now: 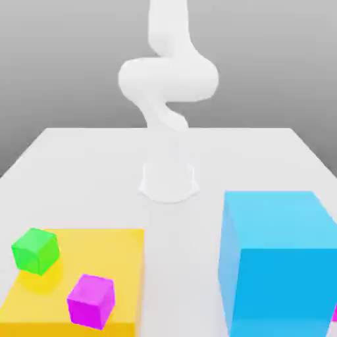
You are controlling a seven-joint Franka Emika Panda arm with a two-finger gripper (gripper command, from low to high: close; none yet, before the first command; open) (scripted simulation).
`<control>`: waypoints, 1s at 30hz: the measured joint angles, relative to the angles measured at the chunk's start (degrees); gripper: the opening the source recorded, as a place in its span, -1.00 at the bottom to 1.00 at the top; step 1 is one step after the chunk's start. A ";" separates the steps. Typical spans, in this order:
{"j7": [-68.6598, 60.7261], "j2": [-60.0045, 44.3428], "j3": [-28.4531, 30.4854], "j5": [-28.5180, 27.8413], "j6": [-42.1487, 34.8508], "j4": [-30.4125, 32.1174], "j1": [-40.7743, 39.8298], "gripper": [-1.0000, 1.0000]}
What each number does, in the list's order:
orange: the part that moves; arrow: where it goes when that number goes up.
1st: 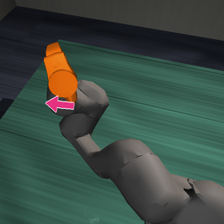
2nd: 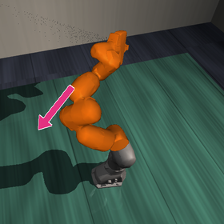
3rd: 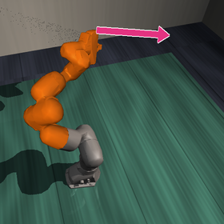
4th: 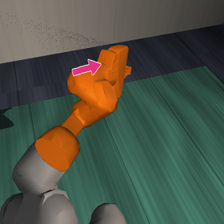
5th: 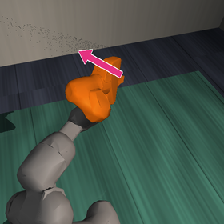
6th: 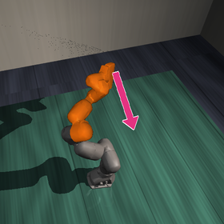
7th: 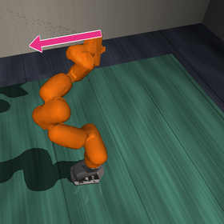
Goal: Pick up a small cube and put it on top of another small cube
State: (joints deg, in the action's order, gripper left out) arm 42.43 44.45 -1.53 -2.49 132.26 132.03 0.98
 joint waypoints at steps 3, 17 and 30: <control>-6.23 -3.18 -1.42 -2.49 1.75 1.63 2.87 0.00; -39.54 -21.89 -3.01 -5.10 14.88 15.10 21.35 0.00; -74.31 -40.37 -6.85 0.12 29.30 30.16 37.79 0.00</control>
State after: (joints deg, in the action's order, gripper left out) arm -31.89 4.08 -8.38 -2.37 161.56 162.19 38.77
